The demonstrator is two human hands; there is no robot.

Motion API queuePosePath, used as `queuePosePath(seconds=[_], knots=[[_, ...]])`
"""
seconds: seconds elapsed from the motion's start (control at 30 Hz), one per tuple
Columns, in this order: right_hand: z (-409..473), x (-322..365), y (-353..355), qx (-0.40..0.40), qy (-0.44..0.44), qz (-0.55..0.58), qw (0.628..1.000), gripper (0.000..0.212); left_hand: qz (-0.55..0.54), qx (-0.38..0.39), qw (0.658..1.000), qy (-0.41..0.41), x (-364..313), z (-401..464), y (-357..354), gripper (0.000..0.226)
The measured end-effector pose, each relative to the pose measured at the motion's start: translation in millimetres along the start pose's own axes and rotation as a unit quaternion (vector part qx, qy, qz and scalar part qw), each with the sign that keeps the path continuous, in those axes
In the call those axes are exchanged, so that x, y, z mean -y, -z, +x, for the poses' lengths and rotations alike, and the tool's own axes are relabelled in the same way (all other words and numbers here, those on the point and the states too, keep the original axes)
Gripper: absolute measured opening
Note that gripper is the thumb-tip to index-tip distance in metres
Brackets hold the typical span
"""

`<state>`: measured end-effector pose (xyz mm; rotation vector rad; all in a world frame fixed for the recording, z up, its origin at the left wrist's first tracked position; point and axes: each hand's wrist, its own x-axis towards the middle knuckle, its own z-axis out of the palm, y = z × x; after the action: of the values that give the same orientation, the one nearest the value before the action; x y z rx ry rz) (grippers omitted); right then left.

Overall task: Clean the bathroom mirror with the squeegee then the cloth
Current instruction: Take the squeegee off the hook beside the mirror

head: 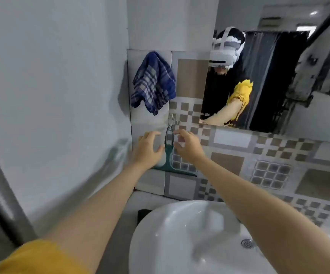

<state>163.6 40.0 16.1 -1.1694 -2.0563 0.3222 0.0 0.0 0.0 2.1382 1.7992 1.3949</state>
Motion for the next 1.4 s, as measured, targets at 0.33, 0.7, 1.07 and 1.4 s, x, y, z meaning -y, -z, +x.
queuePosePath(seconds=[0.33, 0.7, 1.07, 1.4], knots=[[17, -12, -29, -0.063, -0.06, 0.093, 0.992, 0.032, -0.145, 0.07, 0.986, 0.045, 32, 24, -52, 0.019], [23, -4, -18, -0.1, -0.06, 0.115, 0.987, 0.034, -0.223, -0.01, 0.972, 0.077, 14, 27, -47, 0.023], [-14, 14, 73, -0.153, 0.089, -0.004, 0.984, 0.035, -0.219, -0.052, 0.973, -0.041, -62, 17, -5, 0.015], [-60, 32, 216, -0.027, 0.239, -0.148, 0.959, 0.04, -0.175, 0.038, 0.978, -0.102, -176, 11, 21, 0.021]])
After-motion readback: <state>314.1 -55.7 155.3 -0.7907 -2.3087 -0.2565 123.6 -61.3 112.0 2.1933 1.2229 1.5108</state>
